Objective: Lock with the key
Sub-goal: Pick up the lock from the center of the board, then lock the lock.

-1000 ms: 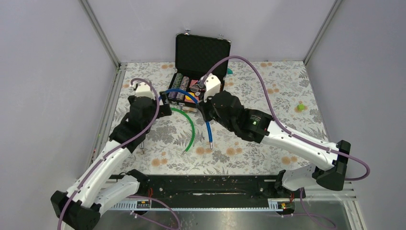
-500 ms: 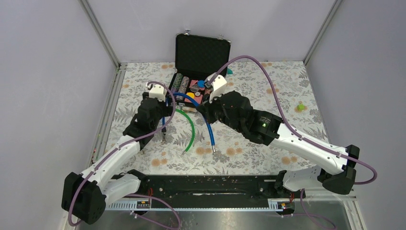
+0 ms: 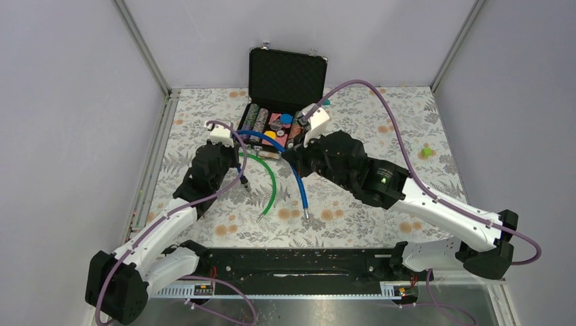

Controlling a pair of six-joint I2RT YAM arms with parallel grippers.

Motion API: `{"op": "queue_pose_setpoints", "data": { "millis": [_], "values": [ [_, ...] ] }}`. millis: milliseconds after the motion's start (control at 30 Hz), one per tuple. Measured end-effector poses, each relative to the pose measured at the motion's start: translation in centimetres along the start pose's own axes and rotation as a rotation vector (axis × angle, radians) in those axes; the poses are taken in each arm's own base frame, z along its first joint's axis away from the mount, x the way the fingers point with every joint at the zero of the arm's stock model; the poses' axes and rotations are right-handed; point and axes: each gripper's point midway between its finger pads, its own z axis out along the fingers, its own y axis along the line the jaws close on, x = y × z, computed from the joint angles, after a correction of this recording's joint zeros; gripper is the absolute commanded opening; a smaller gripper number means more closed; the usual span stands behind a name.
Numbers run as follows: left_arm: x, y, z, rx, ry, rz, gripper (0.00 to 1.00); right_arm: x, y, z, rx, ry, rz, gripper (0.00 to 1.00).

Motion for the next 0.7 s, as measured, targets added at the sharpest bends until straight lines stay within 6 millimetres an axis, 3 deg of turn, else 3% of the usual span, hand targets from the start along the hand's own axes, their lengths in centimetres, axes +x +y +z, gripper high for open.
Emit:
{"op": "queue_pose_setpoints", "data": {
  "millis": [200,433,700],
  "values": [
    [-1.7,-0.5,-1.2,0.045,-0.033,0.002,0.00,0.3,-0.7,-0.7,0.031,0.004,0.031,0.00],
    [-4.2,-3.2,-2.9,0.214,-0.086,0.027,0.00,0.2,-3.0,-2.4,0.149,0.026,0.116,0.00],
    [-3.7,-7.0,-4.4,0.456,-0.062,0.088,0.00,-0.2,-6.1,-3.8,0.266,0.039,0.188,0.01]
  ]
}}
